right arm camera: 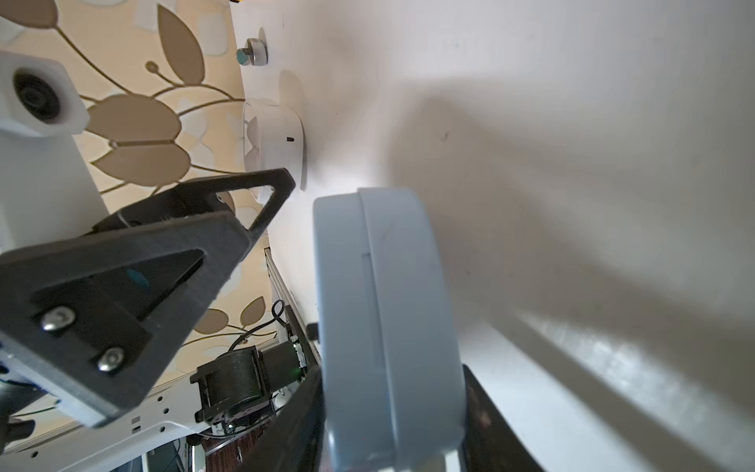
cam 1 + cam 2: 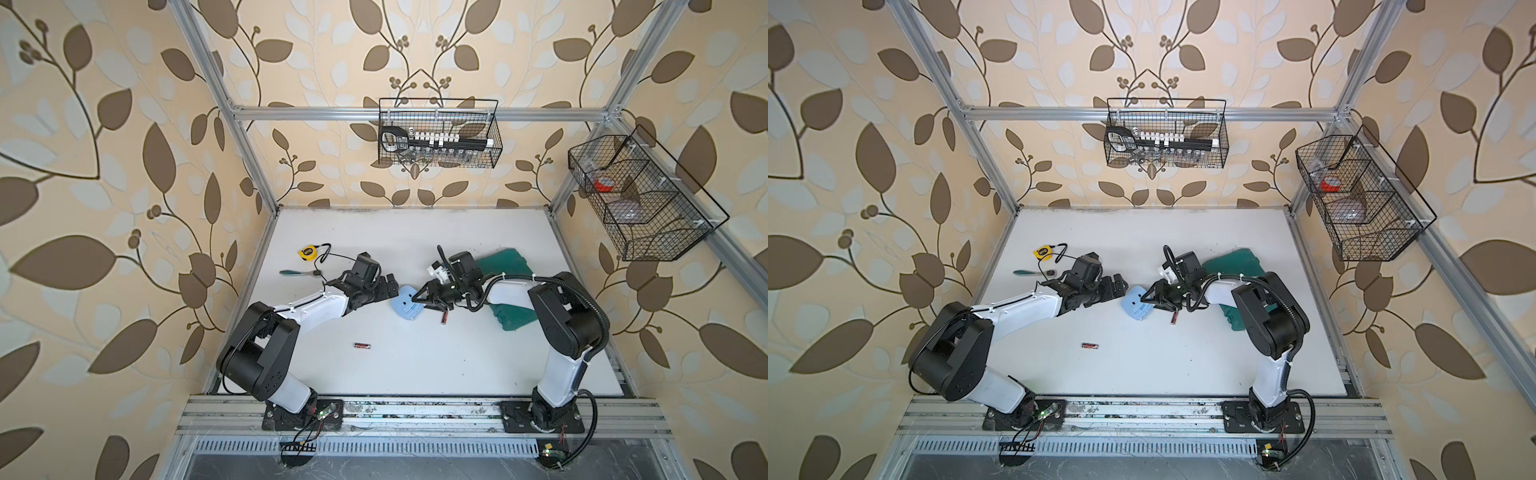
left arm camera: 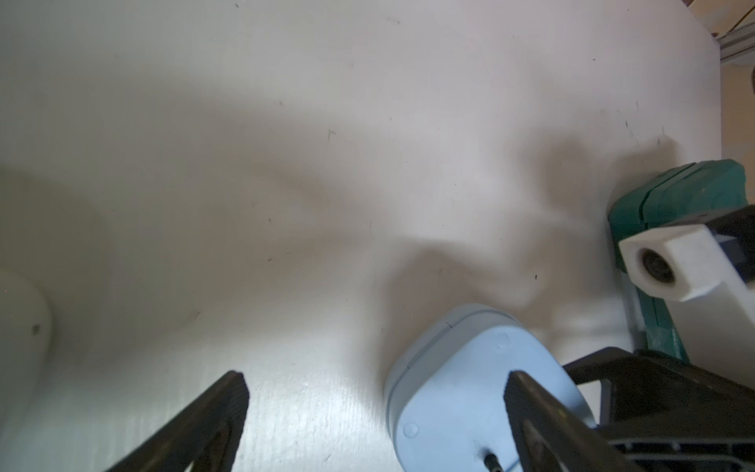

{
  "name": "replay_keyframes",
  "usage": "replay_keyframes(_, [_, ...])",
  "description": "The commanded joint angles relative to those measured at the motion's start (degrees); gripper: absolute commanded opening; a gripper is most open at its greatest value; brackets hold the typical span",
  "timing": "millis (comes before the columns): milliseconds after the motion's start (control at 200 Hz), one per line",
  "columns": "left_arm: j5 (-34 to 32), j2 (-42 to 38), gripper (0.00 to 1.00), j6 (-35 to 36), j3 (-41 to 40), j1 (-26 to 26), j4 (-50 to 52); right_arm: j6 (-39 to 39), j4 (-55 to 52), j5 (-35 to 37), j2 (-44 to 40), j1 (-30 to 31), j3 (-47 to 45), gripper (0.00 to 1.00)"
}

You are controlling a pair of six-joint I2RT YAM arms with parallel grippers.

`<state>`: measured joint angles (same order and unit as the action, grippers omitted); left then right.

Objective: Insert the battery into the alarm
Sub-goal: Adjust the alarm at the center of the board.

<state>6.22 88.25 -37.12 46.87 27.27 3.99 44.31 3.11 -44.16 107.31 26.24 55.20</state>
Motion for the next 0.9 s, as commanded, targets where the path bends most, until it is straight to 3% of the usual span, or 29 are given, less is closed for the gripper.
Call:
replay_keyframes(0, [4.7,1.0,0.99,-1.2,1.2,-0.7,-3.0,0.7,2.1,-1.0,1.7,-0.1,2.1,0.53])
replay_keyframes(340, [10.5,4.6,0.99,-3.9,-0.1,-3.0,-8.0,-2.0,-3.7,3.9,4.8,-0.3,6.8,0.65])
replay_keyframes(590, [13.3,6.9,0.99,-5.1,0.3,-3.8,-9.9,-3.5,-7.1,6.6,7.9,-1.0,10.4,0.68])
replay_keyframes(895, [15.9,9.6,0.99,-6.2,1.0,-3.8,-10.0,-5.8,-11.6,13.8,5.7,-2.0,10.8,0.79])
